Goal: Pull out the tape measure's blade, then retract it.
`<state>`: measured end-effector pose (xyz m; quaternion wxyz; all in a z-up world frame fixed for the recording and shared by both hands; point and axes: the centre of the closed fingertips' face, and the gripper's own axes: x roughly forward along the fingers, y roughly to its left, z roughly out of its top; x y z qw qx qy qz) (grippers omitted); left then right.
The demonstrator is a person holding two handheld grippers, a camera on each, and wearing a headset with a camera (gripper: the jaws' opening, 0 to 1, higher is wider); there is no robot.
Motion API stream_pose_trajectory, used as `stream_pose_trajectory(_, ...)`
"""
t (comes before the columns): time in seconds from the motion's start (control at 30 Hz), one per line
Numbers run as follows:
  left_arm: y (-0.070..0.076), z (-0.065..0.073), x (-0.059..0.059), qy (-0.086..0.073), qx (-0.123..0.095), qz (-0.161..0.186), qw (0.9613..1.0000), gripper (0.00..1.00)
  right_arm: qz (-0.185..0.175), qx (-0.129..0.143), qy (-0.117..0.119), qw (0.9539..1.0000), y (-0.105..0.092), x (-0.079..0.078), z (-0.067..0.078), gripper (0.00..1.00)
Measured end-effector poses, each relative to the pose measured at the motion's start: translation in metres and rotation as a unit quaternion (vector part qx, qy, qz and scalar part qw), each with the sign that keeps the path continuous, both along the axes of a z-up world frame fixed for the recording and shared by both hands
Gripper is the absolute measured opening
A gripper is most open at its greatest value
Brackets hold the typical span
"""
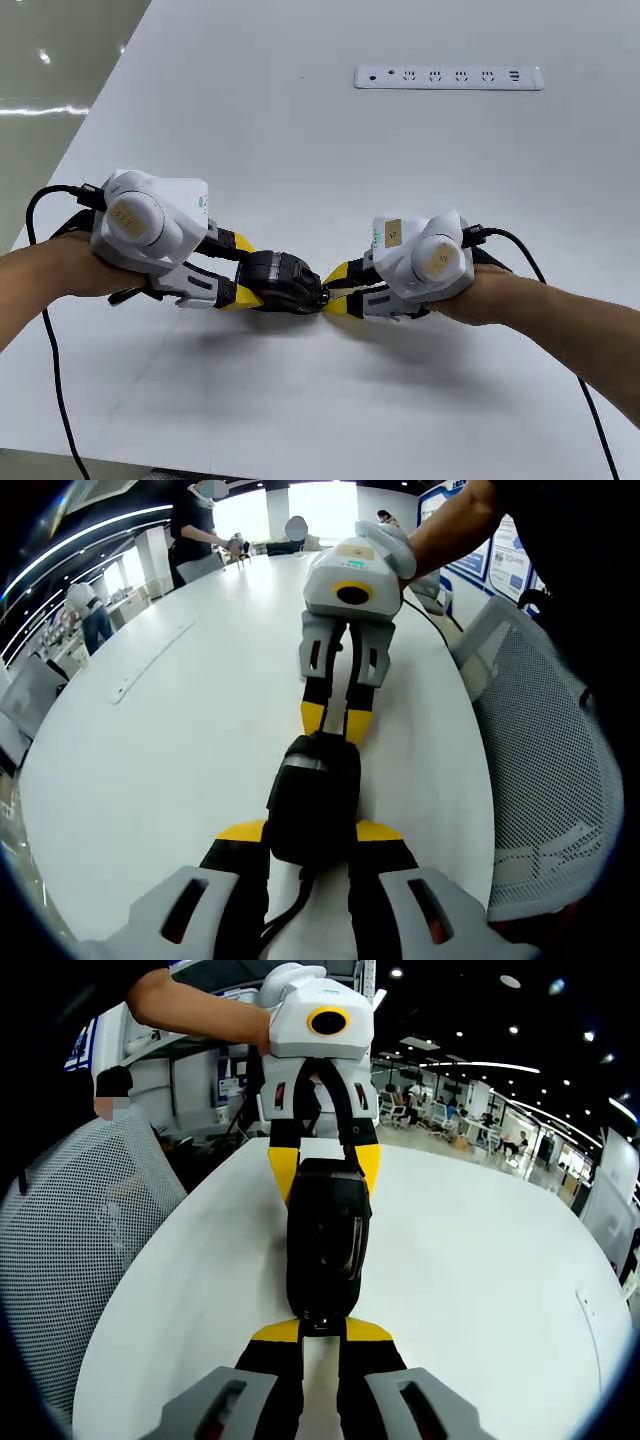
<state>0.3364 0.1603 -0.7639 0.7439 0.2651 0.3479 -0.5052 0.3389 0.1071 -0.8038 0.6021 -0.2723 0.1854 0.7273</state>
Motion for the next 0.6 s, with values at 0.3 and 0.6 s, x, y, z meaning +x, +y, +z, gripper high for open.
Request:
stream_pose_trajectory(0.3, 0.0005, 0.0004, -0.0001, 0.003, -0.001, 0.001, 1.0000, 0.24, 0.003, -0.003, -0.005, 1.0000, -0.0007, -0.0007, 0.0012, 0.08)
stream_pose_trajectory(0.6, -0.0001, -0.0002, 0.0000, 0.004, -0.002, 0.000, 1.0000, 0.24, 0.006, -0.008, -0.008, 0.9999, -0.0081, 0.0010, 0.0001, 0.08)
